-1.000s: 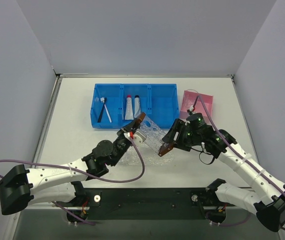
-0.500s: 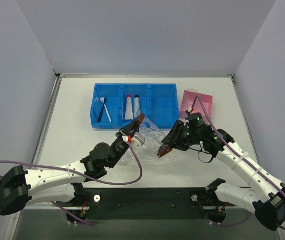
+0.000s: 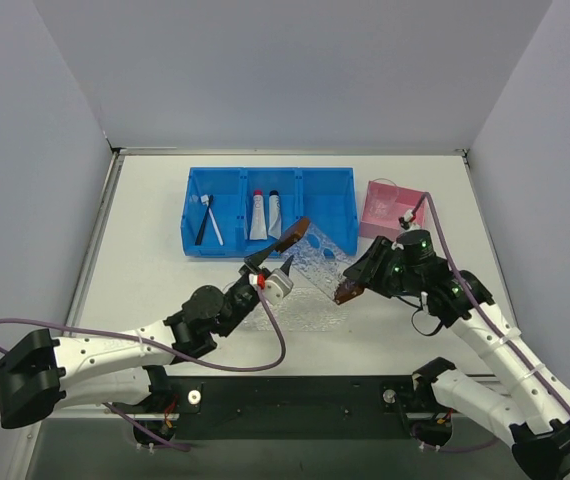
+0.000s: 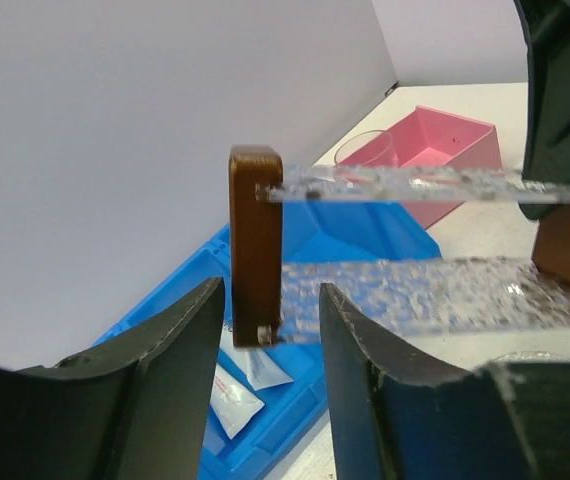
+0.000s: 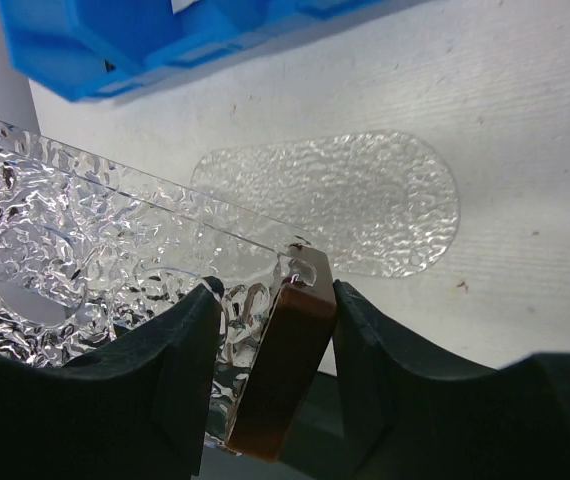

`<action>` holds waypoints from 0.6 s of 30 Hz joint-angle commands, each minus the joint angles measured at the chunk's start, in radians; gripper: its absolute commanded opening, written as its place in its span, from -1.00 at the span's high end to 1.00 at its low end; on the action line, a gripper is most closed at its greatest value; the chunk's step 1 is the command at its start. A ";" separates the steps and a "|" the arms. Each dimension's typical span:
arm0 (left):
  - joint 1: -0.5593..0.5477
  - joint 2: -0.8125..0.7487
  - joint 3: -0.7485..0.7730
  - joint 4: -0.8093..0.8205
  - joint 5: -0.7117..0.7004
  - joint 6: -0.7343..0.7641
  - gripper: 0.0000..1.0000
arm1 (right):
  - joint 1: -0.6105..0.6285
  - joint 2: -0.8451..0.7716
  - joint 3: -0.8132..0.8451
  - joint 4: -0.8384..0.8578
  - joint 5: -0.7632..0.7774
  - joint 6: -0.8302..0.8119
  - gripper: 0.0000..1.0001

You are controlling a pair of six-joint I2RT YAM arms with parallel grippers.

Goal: Prepare toiletry sets of a toothbrush and toothpaste on the tray

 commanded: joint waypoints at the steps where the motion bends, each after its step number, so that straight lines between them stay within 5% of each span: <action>1: -0.006 0.011 0.036 0.010 0.059 -0.051 -0.19 | -0.037 -0.052 -0.011 0.072 0.094 -0.034 1.00; 6: -0.004 0.013 0.048 -0.005 0.080 -0.076 -0.52 | -0.049 -0.057 -0.019 0.073 0.107 -0.081 1.00; 18: 0.025 -0.125 0.217 -0.358 0.211 -0.318 -0.67 | -0.070 -0.069 0.090 -0.076 0.168 -0.374 1.00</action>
